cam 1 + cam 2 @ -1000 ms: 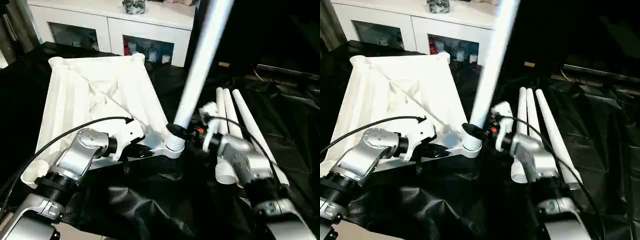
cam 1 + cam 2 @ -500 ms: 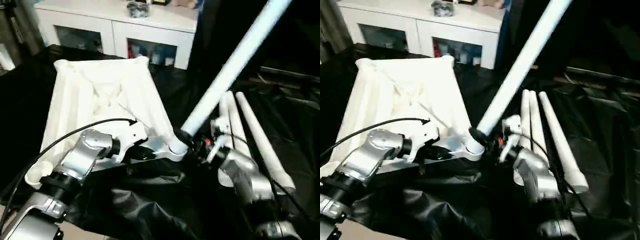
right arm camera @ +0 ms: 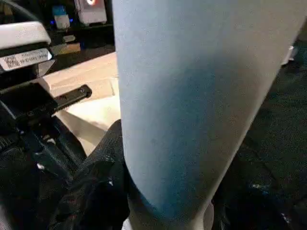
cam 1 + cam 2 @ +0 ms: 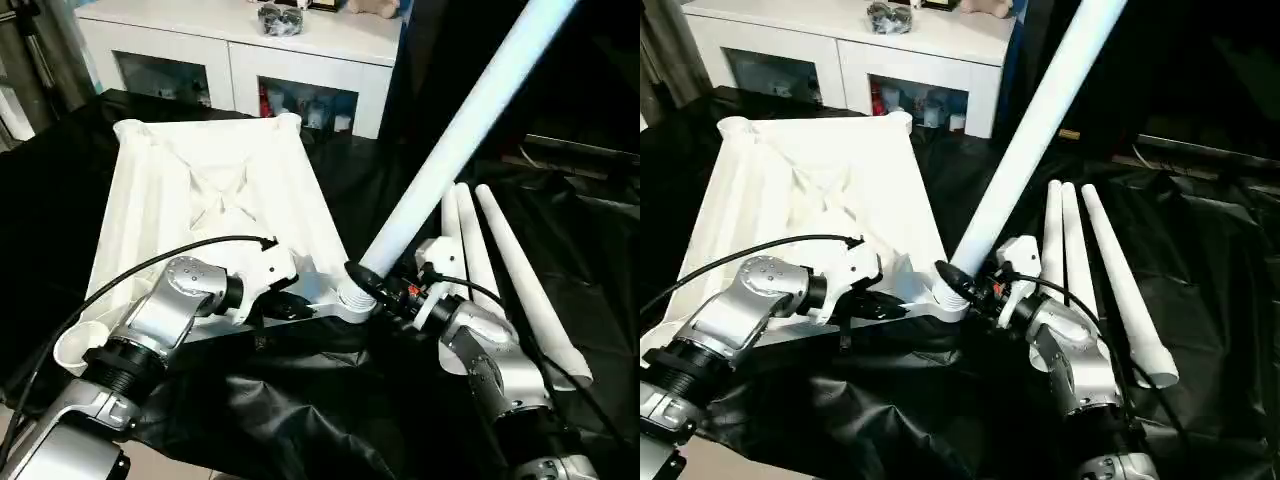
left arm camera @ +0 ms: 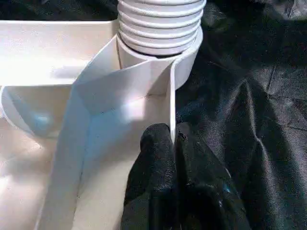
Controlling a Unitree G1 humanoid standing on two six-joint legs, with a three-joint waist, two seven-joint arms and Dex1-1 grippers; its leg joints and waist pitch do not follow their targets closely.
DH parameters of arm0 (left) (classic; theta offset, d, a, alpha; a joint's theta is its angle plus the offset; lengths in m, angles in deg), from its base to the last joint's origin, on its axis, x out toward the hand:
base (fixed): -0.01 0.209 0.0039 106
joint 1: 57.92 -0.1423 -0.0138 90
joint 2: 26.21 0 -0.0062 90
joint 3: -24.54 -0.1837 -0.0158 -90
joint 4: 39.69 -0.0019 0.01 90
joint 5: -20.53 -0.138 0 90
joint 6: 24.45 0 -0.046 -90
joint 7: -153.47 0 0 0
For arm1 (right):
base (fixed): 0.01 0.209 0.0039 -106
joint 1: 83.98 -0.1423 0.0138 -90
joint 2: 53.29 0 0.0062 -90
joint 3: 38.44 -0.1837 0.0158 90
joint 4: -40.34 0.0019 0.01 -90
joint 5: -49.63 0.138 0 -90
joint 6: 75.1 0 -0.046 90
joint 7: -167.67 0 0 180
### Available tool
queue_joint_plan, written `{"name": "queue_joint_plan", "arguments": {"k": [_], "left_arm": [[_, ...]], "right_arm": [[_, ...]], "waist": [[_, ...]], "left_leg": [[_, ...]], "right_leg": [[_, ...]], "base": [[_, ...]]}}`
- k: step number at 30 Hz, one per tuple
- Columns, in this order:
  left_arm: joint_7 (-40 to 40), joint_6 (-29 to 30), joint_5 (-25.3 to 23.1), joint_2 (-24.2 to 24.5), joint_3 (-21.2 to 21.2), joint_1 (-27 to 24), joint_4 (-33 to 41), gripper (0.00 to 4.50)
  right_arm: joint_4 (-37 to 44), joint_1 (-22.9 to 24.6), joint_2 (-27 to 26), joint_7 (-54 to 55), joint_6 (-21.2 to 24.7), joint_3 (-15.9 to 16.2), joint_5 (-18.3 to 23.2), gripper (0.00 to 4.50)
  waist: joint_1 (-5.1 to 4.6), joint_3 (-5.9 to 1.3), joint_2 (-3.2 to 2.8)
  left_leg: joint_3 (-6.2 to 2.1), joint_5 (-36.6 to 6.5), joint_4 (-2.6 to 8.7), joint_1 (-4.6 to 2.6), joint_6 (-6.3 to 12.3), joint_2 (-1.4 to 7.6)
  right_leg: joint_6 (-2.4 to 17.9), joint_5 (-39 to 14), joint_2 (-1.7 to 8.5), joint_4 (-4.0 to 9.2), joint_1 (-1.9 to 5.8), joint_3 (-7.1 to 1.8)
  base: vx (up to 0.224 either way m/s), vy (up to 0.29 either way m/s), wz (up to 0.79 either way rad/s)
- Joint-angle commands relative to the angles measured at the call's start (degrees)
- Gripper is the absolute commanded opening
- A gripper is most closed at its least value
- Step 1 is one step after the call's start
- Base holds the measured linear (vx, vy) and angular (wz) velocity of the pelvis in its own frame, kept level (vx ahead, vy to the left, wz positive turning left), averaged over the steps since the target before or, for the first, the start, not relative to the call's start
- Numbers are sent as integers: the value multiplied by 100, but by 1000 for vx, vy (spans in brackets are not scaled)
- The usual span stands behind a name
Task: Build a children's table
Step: Insert table leg to table base
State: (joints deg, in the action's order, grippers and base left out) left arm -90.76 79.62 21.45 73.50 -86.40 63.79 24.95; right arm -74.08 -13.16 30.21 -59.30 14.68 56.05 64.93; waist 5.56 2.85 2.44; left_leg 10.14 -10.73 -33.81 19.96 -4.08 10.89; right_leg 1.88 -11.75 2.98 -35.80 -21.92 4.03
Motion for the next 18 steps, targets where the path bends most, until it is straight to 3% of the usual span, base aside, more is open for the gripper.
{"name": "queue_joint_plan", "arguments": {"k": [1,8,14,18], "left_arm": [[-39,53,-160,93,-86,-85,-82,0],[-94,-29,-165,116,-117,-118,-39,0],[-162,-78,-168,130,-144,-103,-32,0],[-199,-101,-187,146,-170,-101,-20,0]], "right_arm": [[-285,146,145,-81,281,164,-290,188],[-477,-112,238,-479,607,464,-323,188],[-858,-465,270,-904,664,688,-440,188],[-970,-576,298,-1191,715,824,-450,188]], "waist": [[6,-278,-103],[-20,-286,-96],[-35,-266,-88],[-31,-278,-85]], "left_leg": [[-137,-1570,472,-49,-57,289],[-132,-1446,472,-33,-19,292],[-136,-1574,477,-36,-36,291],[-136,-1490,474,-38,-16,303]], "right_leg": [[892,-1841,596,558,198,-361],[980,-1525,581,527,205,-362],[925,-1940,593,570,195,-361],[959,-1805,596,552,193,-365]], "base": [[0,0,0],[0,0,0],[0,0,0],[0,0,0]]}}
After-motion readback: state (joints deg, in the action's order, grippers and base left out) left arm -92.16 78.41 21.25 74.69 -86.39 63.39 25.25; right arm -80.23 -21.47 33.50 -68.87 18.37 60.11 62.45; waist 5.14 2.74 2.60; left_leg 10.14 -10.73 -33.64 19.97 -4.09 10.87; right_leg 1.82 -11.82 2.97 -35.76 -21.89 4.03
